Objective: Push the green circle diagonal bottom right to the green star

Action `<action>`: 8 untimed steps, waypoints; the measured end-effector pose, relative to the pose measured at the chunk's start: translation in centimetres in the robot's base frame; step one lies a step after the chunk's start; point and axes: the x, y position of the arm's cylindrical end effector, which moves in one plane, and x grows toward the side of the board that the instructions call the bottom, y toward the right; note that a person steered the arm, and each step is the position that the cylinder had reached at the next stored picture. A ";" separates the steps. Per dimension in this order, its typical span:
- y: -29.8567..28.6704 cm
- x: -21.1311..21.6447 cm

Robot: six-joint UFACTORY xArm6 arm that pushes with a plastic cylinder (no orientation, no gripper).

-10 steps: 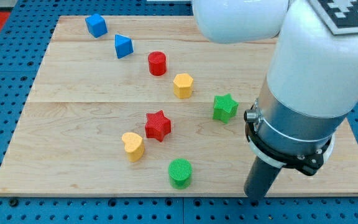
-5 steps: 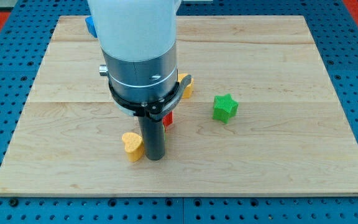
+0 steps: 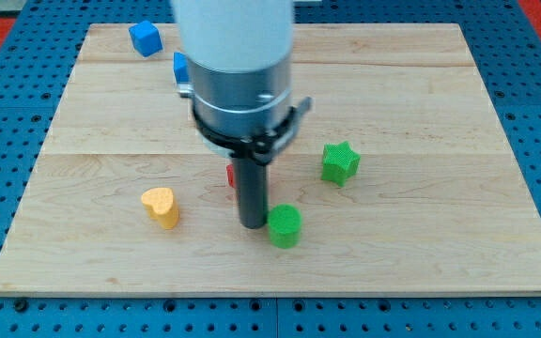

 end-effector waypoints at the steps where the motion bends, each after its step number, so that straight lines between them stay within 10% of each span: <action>1: 0.3 1.0; 8: 14.0 1.9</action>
